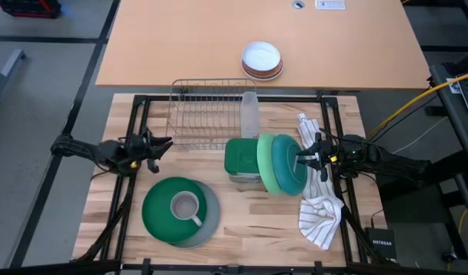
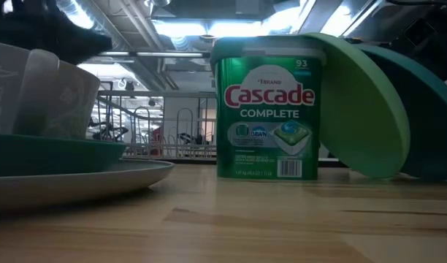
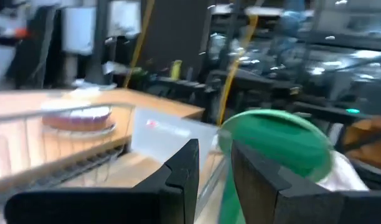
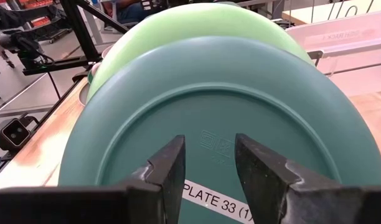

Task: Sort dishes
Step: Move the white mug to the top left of the table

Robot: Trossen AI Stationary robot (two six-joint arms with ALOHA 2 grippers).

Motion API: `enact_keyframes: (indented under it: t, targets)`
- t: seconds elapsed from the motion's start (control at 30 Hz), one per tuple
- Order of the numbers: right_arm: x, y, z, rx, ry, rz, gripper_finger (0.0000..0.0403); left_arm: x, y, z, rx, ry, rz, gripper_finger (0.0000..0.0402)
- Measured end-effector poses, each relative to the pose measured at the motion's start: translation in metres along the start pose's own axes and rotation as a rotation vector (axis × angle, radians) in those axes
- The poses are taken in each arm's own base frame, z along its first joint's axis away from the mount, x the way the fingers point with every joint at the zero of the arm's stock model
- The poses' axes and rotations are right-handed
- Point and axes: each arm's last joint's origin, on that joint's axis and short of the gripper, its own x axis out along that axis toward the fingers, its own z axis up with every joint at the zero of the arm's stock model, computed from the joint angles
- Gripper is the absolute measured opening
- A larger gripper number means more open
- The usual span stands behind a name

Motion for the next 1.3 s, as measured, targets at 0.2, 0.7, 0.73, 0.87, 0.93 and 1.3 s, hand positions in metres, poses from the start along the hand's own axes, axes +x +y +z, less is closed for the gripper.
enact_keyframes:
  t: [0.2,0.7,0.73,0.87,0.93,1.3]
  targets:
    - [0.000,0.000,0.000,0.000,-0.001,0.000,0.0143,0.001,-0.009,0.020,0.041,-0.010,-0.247,0.0084]
    - [0.000,0.000,0.000,0.000,-0.001,0.000,0.0143,0.045,-0.050,0.033,0.322,0.546,-0.470,0.0084]
    - [0.000,0.000,0.000,0.000,-0.001,0.000,0.0143,0.049,-0.054,0.032,0.337,0.590,-0.486,0.0084]
    - [0.000,0.000,0.000,0.000,-0.001,0.000,0.0143,0.060,-0.067,0.023,0.417,0.759,-0.539,0.0084]
    - [0.000,0.000,0.000,0.000,-0.001,0.000,0.0143,0.063,-0.071,0.016,0.476,0.837,-0.558,0.0084]
    - [0.000,0.000,0.000,0.000,-0.001,0.000,0.0143,0.074,-0.092,-0.007,0.567,1.016,-0.598,0.0084]
